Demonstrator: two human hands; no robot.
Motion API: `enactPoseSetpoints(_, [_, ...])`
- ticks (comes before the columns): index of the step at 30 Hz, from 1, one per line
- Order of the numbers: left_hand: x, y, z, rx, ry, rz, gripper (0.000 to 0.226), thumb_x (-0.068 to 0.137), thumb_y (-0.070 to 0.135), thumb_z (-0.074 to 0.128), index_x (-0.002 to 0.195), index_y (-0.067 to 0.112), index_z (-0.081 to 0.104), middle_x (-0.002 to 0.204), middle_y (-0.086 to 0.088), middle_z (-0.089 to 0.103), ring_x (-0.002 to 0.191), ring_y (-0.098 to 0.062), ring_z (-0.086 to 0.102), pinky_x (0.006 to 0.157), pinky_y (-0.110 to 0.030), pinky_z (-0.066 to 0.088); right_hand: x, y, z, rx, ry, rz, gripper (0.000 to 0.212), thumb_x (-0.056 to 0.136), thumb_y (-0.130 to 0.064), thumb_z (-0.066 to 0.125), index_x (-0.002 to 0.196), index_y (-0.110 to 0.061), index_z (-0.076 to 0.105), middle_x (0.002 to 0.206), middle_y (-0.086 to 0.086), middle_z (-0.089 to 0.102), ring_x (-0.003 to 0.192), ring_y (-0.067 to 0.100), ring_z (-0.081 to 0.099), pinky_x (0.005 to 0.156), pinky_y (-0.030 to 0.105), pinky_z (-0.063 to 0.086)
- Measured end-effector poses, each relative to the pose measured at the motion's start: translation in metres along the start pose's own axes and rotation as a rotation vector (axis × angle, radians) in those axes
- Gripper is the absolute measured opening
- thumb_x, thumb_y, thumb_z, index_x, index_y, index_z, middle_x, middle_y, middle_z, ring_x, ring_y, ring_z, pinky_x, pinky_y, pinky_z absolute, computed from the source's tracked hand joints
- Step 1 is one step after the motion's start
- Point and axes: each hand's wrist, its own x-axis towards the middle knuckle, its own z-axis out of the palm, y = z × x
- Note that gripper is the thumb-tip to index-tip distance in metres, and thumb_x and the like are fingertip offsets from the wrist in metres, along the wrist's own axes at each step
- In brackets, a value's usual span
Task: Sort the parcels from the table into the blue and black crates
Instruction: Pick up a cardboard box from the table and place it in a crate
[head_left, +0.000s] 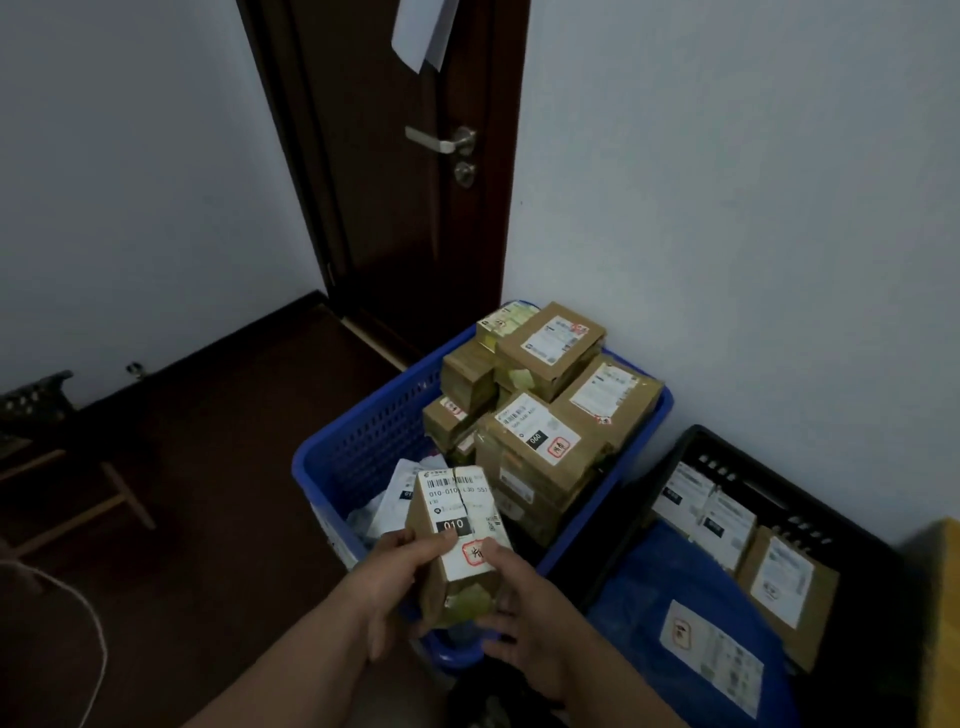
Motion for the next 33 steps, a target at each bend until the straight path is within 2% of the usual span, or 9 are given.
enactPoseSetpoints(5, [0.051,0.047,-0.006,0.002,0.01,-0.077,0.05,0.072,0.032,0.08,0.116,0.023,0.06,0.099,-0.009,0.075,0.101,-0.032,0.066,0.079,-0.042,0.053,0.052,-0.047,0.007,-0.011,-0.016,0.044,0.082,0.038,-0.072,0.075,0.11,-0.033,0.069,0.113,-0.001,0.069,0.105,0.022,0.063,0.079,0.035,0.049])
enactPoseSetpoints(9, [0.084,0.073,-0.012,-0.005,0.033,-0.077,0.063,0.056,0.033,0.083,0.114,0.024,0.06,0.089,-0.006,0.076,0.094,-0.031,0.069,0.072,-0.045,0.058,0.08,-0.079,0.012,0.01,-0.045,0.035,0.053,0.062,-0.063,0.075,0.104,-0.031,0.072,0.096,-0.007,0.076,0.094,0.018,0.069,0.077,0.033,0.048])
enactPoseSetpoints(12, [0.103,0.081,-0.018,-0.001,0.042,-0.137,0.065,0.057,0.033,0.083,0.117,0.023,0.062,0.098,-0.008,0.075,0.095,-0.032,0.068,0.066,-0.044,0.058,0.095,-0.094,0.016,0.035,-0.086,0.074,0.037,0.077,-0.054,0.071,0.105,-0.029,0.071,0.096,-0.004,0.077,0.09,0.017,0.072,0.075,0.03,0.051])
enactPoseSetpoints(15, [0.126,0.088,-0.027,0.043,0.061,-0.209,0.068,0.058,0.031,0.085,0.12,0.023,0.058,0.111,-0.012,0.069,0.097,-0.034,0.067,0.062,-0.043,0.057,0.108,-0.099,0.022,0.056,-0.076,0.149,0.038,0.082,-0.053,0.068,0.109,-0.026,0.069,0.104,0.001,0.074,0.097,0.02,0.066,0.071,0.029,0.048])
enactPoseSetpoints(19, [0.162,0.09,-0.038,0.183,0.003,-0.267,0.053,0.06,0.033,0.084,0.109,0.028,0.065,0.093,-0.007,0.076,0.094,-0.032,0.068,0.059,-0.039,0.057,0.127,-0.091,0.032,0.199,-0.014,0.252,0.04,0.079,-0.05,0.07,0.11,-0.025,0.062,0.115,0.007,0.063,0.101,0.024,0.058,0.064,0.027,0.048])
enactPoseSetpoints(23, [0.193,0.097,-0.046,0.292,-0.102,-0.336,0.04,0.075,0.032,0.079,0.112,0.028,0.066,0.091,-0.002,0.076,0.098,-0.028,0.067,0.062,-0.037,0.057,0.148,-0.079,0.045,0.302,0.075,0.272,0.052,0.077,-0.052,0.07,0.119,-0.025,0.059,0.122,0.008,0.061,0.108,0.028,0.057,0.085,0.035,0.047])
enactPoseSetpoints(27, [0.221,0.113,-0.063,0.371,-0.174,-0.361,0.042,0.081,0.026,0.074,0.121,0.026,0.06,0.094,-0.004,0.076,0.094,-0.027,0.069,0.065,-0.04,0.059,0.17,-0.079,0.074,0.398,0.147,0.263,0.046,0.078,-0.048,0.07,0.116,-0.025,0.061,0.117,0.008,0.064,0.107,0.027,0.058,0.08,0.034,0.047])
enactPoseSetpoints(30, [0.239,0.123,-0.073,0.43,-0.211,-0.359,0.041,0.083,0.023,0.071,0.122,0.026,0.058,0.096,-0.006,0.076,0.093,-0.029,0.07,0.075,-0.049,0.059,0.184,-0.08,0.09,0.472,0.161,0.228,0.042,0.08,-0.044,0.07,0.115,-0.024,0.061,0.117,0.008,0.065,0.109,0.028,0.058,0.086,0.037,0.048])
enactPoseSetpoints(33, [0.251,0.131,-0.078,0.427,-0.252,-0.395,0.037,0.085,0.018,0.066,0.12,0.026,0.059,0.09,-0.005,0.076,0.082,-0.027,0.072,0.059,-0.039,0.058,0.194,-0.079,0.101,0.507,0.197,0.173,0.04,0.08,-0.042,0.071,0.115,-0.026,0.06,0.114,0.006,0.065,0.105,0.027,0.06,0.078,0.036,0.05])
